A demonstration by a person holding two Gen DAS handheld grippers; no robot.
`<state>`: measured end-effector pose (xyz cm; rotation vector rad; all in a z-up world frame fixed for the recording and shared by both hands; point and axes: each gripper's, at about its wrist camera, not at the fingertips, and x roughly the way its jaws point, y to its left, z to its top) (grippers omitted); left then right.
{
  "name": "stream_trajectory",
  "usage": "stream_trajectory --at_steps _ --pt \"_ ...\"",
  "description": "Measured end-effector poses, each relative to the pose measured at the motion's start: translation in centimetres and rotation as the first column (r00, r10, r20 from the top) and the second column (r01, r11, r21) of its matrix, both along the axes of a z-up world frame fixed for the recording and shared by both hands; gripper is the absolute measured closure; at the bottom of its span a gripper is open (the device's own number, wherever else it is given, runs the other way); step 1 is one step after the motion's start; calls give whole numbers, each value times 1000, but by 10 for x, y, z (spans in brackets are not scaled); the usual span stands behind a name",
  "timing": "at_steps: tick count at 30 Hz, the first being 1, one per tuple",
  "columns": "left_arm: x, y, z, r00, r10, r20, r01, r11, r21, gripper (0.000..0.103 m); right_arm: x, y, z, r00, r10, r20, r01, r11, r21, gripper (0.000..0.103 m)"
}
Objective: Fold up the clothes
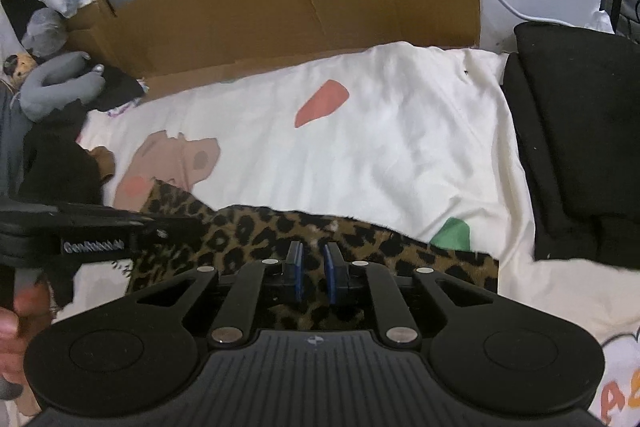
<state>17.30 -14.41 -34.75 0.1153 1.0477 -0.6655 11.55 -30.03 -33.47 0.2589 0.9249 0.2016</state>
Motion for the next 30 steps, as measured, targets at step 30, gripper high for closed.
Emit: stream_trajectory --at_steps 30 --pt "7 -3 -34 1000 10 -21 -9 999 46 100 -117 -30 -45 988 -43 -150 21 989 -148 59"
